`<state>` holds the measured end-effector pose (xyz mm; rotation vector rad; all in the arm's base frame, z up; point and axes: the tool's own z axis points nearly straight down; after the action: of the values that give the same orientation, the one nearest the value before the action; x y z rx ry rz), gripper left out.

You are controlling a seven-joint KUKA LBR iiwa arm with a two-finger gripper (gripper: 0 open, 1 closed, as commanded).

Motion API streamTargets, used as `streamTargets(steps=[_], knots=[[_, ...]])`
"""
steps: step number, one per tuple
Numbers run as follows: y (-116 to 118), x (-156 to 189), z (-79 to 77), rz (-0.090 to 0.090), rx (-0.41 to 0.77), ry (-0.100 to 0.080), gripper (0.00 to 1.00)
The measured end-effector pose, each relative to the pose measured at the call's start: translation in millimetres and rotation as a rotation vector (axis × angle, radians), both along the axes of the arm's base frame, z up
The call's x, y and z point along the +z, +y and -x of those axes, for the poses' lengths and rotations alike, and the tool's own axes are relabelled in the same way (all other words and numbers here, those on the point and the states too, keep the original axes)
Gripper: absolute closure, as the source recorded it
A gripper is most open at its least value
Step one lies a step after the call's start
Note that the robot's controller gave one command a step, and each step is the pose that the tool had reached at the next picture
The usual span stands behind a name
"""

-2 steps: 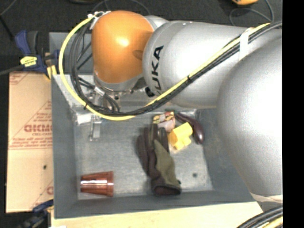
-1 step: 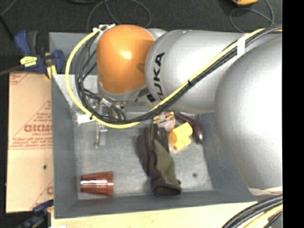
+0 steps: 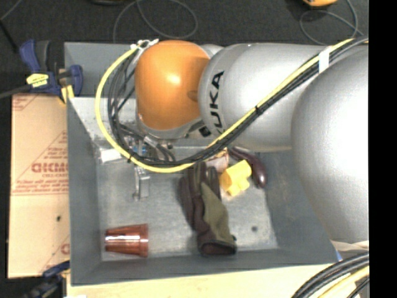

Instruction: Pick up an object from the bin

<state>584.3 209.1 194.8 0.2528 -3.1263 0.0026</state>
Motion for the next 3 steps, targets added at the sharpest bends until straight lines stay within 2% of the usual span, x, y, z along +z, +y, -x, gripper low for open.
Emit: streamTargets(steps=[1,2,3], knots=[[-28,53,43.9,-0.001,0.002,0.001,0.00],[-44,70,41.9,-0.007,0.096,-0.027,0.00],[-72,46,49.4,-0.004,0.356,0.003,0.00]])
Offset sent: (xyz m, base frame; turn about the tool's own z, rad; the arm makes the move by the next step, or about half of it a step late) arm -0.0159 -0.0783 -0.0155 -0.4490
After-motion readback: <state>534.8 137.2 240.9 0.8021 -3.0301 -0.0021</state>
